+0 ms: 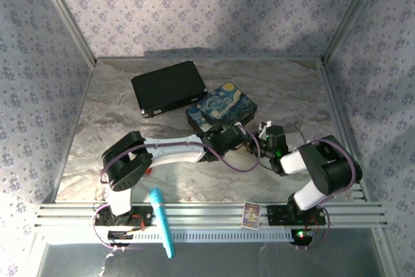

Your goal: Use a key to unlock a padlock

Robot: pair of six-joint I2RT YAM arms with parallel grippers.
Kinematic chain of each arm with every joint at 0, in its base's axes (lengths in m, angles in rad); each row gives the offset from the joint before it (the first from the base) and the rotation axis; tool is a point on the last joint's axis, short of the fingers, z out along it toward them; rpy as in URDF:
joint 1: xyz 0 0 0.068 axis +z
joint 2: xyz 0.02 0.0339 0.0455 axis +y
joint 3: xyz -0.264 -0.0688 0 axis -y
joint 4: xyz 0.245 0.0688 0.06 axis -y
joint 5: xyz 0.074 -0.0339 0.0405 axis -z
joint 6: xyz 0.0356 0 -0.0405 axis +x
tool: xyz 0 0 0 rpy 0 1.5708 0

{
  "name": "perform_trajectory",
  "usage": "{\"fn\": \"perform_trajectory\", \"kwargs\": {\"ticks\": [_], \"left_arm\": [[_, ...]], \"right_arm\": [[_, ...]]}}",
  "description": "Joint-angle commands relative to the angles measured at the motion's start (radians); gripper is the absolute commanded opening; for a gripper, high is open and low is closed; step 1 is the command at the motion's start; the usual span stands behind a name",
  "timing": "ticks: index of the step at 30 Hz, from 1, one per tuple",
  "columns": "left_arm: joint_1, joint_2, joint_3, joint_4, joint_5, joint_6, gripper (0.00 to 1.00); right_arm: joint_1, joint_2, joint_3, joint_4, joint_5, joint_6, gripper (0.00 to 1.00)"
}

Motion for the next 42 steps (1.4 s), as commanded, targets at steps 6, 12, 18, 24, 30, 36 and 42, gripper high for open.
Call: {"fn": "perform_trajectory", "kwargs": {"ticks": [6,12,18,24,30,36,42], "left_arm": [[0.063,0.055,-0.083,-0.284,0.009,-0.010,0.48],[0.069,0.019,-0.092,-0.256,0.005,-0.023,0.61],[0.064,0.015,-0.093,-0.245,-0.002,-0.039,0.69],[0.054,0.002,-0.104,-0.233,-0.004,-0.053,0.77],[0.051,-0.012,-0.098,-0.225,-0.018,-0.060,0.86],[0.052,-0.028,-0.110,-0.227,-0.056,-0.087,0.92],[0.057,-0.050,-0.112,-0.248,-0.157,-0.176,0.96]], "right_arm": [[0.047,-0.087,0.041,-0.236,-0.227,-0.106,0.00],[0.075,-0.026,0.104,-0.340,-0.312,-0.132,0.00],[0.045,0.047,0.126,-0.388,-0.371,-0.174,0.00],[0.011,-0.001,0.121,-0.625,-0.330,-0.279,0.00],[-0.019,-0.040,0.172,-0.910,-0.249,-0.412,0.00],[0.011,-0.072,0.298,-1.264,-0.021,-0.548,0.20],[0.065,-0.056,0.385,-1.406,0.138,-0.595,0.28]]}}
